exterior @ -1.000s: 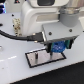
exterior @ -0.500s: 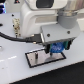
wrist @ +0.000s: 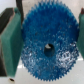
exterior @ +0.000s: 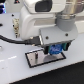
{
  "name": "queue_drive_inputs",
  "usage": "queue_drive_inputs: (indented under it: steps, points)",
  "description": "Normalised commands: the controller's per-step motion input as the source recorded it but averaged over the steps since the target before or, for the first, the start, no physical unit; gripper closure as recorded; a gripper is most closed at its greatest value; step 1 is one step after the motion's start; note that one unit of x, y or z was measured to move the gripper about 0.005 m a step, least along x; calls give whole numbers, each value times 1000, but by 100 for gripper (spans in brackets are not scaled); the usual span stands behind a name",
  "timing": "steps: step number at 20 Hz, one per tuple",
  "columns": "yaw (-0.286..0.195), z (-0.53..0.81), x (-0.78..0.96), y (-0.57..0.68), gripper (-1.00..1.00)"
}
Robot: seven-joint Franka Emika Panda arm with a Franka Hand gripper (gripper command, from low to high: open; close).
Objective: Insert the blue gear onto the right peg, followed by the red gear
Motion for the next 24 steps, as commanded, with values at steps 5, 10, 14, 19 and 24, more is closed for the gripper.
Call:
queue_drive_inputs:
  steps: [5, 10, 14, 19, 24]
  points:
    - [0, 114, -3, -23, 100]
    - [0, 289, 103, -29, 100]
    - [0, 362, 158, -59, 100]
    - [0, 18, 44, -63, 100]
    - [0, -151, 88, -141, 100]
